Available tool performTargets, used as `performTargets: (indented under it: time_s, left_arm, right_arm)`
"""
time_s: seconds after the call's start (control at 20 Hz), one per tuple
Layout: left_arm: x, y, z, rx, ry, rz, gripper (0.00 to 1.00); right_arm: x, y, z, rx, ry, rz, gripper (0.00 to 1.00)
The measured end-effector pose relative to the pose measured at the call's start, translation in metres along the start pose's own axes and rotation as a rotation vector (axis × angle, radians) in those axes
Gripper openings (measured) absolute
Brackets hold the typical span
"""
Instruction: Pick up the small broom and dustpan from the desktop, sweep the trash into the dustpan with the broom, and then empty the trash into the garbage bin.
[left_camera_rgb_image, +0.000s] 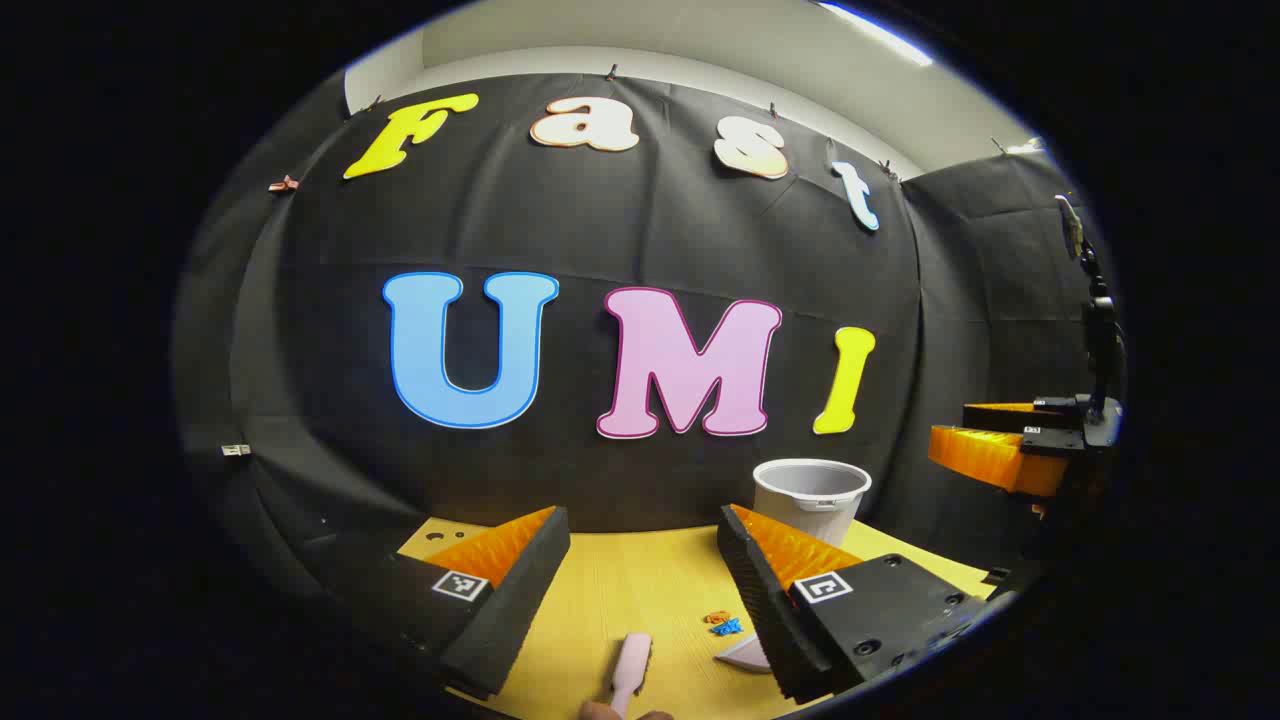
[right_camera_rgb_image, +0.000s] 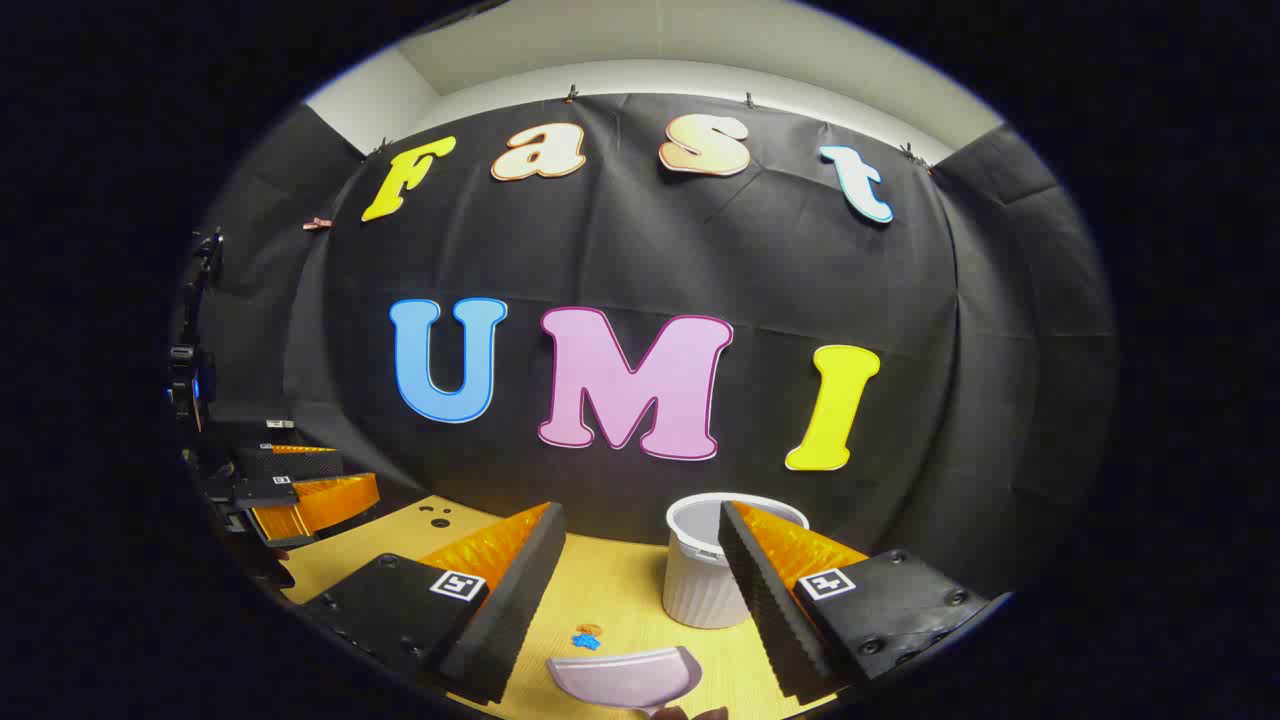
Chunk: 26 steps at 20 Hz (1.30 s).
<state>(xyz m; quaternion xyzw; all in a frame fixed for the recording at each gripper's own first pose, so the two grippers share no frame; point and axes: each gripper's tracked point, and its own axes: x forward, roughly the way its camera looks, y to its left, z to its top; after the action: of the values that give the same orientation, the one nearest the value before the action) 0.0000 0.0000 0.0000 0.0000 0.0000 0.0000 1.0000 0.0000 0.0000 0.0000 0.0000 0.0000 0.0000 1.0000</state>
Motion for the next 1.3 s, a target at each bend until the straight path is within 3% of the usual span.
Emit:
performTargets:
  time_s: [0.85, 1.1, 1.3]
  left_arm:
    - [0.002, 0.006, -0.008, 0.004, 0.005, -0.015, 0.95]
    - [-0.001, 0.011, -0.019, 0.006, 0.020, -0.010, 0.95]
    - [-0.002, 0.013, -0.041, -0.006, 0.063, -0.001, 0.95]
  right_arm:
    - [-0.002, 0.022, -0.015, -0.025, 0.050, 0.060, 0.97]
    - [-0.021, 0.036, -0.061, -0.046, 0.208, 0.170, 0.98]
    - [-0.052, 0.027, -0.134, -0.050, 0.445, 0.212, 0.98]
